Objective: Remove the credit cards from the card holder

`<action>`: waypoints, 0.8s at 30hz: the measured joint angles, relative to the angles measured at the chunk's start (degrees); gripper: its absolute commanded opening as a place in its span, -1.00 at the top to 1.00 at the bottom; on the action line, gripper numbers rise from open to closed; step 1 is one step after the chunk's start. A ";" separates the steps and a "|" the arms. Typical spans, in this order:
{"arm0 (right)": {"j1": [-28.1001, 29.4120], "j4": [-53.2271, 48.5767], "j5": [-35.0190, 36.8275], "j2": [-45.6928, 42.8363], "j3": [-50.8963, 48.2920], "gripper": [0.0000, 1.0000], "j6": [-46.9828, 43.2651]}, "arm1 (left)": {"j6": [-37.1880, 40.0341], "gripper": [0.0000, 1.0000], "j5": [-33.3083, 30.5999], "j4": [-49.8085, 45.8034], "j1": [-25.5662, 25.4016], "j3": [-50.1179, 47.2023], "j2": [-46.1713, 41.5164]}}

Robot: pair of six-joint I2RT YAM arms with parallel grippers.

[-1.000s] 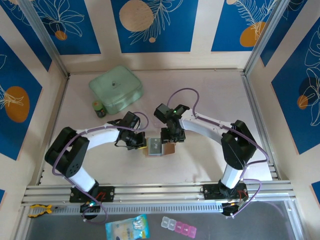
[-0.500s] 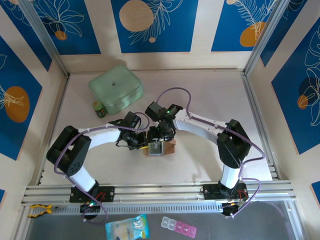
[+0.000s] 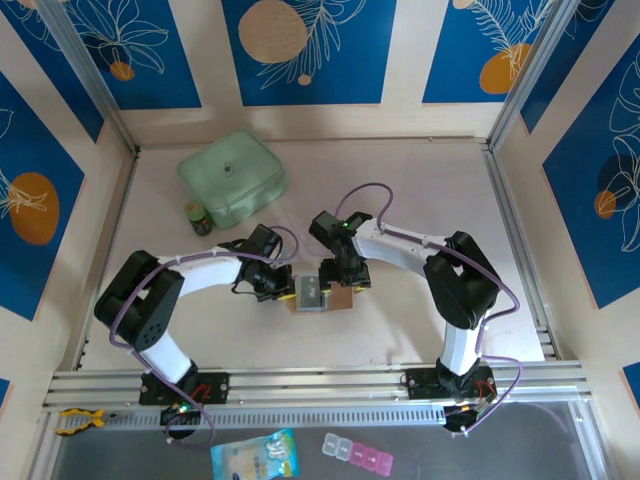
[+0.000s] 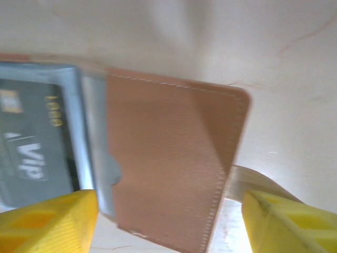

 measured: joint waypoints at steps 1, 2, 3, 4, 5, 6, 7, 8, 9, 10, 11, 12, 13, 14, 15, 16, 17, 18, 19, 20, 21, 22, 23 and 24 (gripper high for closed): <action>-0.46 -0.02 0.22 -0.02 -0.48 -0.56 -0.17 | 0.00 1.00 0.00 -0.02 0.00 0.02 0.00; -0.83 -0.09 0.42 -0.07 -0.83 -0.56 -0.44 | 0.00 1.00 0.00 -0.04 0.00 0.00 0.00; -1.07 -0.07 0.48 -0.09 -1.05 -0.57 -0.57 | 0.00 1.00 -0.02 -0.13 0.00 0.02 0.00; -1.29 0.00 0.50 -0.11 -1.33 -0.57 -0.70 | 0.00 1.00 -0.02 -0.20 0.00 0.02 0.00; -1.46 0.04 0.50 -0.11 -1.60 -0.57 -0.72 | 0.00 1.00 -0.02 -0.26 0.00 0.02 0.00; -1.57 0.11 0.50 -0.11 -1.81 -0.57 -0.74 | 0.00 1.00 -0.02 -0.35 0.00 0.00 0.00; -1.68 0.28 0.48 -0.11 -2.16 -0.57 -0.87 | 0.00 1.00 -0.02 -0.42 0.00 0.02 0.00; -1.77 0.46 0.48 -0.09 -2.49 -0.57 -0.96 | 0.00 1.00 -0.02 -0.46 0.00 0.02 0.00; -1.88 0.72 0.46 -0.09 -2.84 -0.58 -1.14 | 0.00 1.00 -0.02 -0.50 0.00 0.02 -0.02; -1.92 0.92 0.46 -0.09 -3.17 -0.58 -1.18 | 0.00 1.00 -0.02 -0.63 0.00 0.02 -0.02; -1.97 1.14 0.44 -0.07 -3.48 -0.57 -1.27 | 0.00 1.00 -0.04 -0.81 0.00 0.02 -0.02; -1.97 1.38 0.44 -0.04 -3.76 -0.57 -1.36 | 0.00 1.00 -0.04 -0.96 0.00 0.00 -0.02; -1.97 1.75 0.44 0.02 -4.11 -0.57 -1.36 | 0.02 1.00 -0.07 -1.11 0.00 0.02 -0.02; -1.97 2.23 0.44 0.17 -4.57 -0.57 -1.36 | 0.00 1.00 -0.11 -1.27 0.00 0.02 -0.02; -1.97 2.73 0.42 0.26 -5.01 -0.56 -1.36 | 0.00 1.00 -0.20 -1.36 0.00 0.02 -0.02; -2.08 3.15 0.42 0.52 -5.49 -0.56 -1.36 | 0.00 1.00 -0.22 -1.40 0.00 0.02 -0.02; -2.14 3.69 0.39 0.87 -5.95 -0.56 -1.36 | 0.00 1.00 -0.22 -1.46 0.00 0.02 -0.04; -2.25 3.98 0.31 1.07 -6.14 -0.55 -1.33 | -0.02 1.00 -0.22 -1.49 0.00 0.02 -0.07; -2.23 4.13 0.24 1.05 -6.14 -0.55 -1.33 | -0.02 1.00 -0.22 -1.51 0.00 0.02 -0.13; -2.23 4.20 0.22 1.09 -6.19 -0.55 -1.33 | -0.02 1.00 -0.22 -1.53 0.00 0.02 -0.24; -2.23 4.20 0.20 1.11 -6.21 -0.54 -1.33 | -0.02 1.00 -0.24 -1.60 0.00 0.02 -0.44; -2.23 4.22 0.20 1.14 -6.21 -0.54 -1.33 | -0.02 1.00 -0.24 -1.70 0.00 0.02 -0.70; -2.23 4.20 0.17 1.14 -6.21 -0.53 -1.33 | -0.02 1.00 -0.42 -1.75 0.00 0.02 -1.20; -2.23 4.20 0.20 1.14 -6.21 -0.52 -1.33 | -0.02 1.00 -0.63 -1.79 0.00 0.02 -1.66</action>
